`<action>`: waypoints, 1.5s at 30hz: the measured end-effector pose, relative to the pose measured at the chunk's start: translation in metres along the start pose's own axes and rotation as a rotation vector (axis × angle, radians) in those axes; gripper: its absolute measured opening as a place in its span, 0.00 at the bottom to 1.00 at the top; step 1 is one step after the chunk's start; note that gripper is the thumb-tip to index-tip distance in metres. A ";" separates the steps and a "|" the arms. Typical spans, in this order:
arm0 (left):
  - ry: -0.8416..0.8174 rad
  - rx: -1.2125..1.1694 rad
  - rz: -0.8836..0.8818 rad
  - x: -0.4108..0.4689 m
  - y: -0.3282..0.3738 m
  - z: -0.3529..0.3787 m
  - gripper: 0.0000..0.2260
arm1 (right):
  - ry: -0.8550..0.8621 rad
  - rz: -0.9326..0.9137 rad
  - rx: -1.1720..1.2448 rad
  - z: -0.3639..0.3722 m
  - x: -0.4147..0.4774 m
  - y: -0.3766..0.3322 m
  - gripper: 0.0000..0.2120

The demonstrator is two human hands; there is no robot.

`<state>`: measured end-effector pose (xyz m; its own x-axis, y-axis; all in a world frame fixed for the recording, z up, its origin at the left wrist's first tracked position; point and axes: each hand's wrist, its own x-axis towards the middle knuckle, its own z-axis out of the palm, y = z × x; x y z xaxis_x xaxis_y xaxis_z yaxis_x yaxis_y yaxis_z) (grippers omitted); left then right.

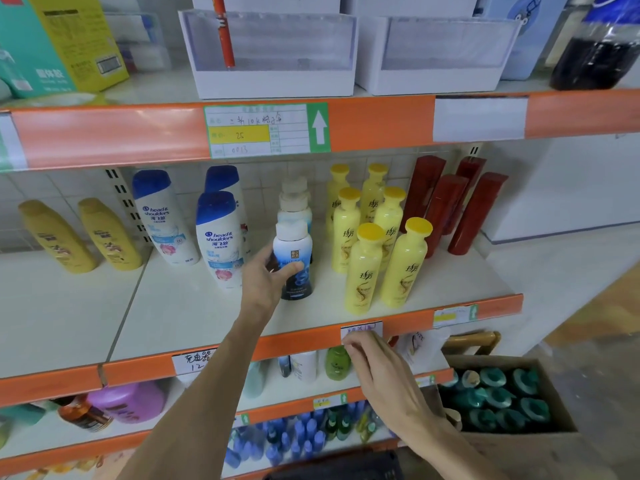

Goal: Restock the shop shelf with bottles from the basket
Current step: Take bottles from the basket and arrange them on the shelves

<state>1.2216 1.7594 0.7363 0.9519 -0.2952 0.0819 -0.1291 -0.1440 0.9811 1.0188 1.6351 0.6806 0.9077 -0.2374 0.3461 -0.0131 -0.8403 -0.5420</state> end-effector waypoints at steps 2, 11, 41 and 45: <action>0.007 -0.005 -0.001 0.006 0.000 0.008 0.16 | -0.042 0.009 -0.020 0.001 -0.010 0.007 0.05; 0.006 0.057 -0.005 0.028 -0.006 0.018 0.21 | -0.200 0.074 0.036 0.007 -0.024 0.021 0.12; -0.025 0.020 -0.004 0.020 -0.002 0.019 0.16 | -0.332 0.130 0.035 0.003 -0.028 0.014 0.10; -0.041 0.059 0.002 0.021 0.000 0.019 0.18 | -0.333 0.138 0.031 0.001 -0.029 0.014 0.10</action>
<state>1.2363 1.7355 0.7343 0.9396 -0.3340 0.0752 -0.1482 -0.1988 0.9688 0.9926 1.6307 0.6620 0.9853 -0.1710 0.0020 -0.1368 -0.7951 -0.5909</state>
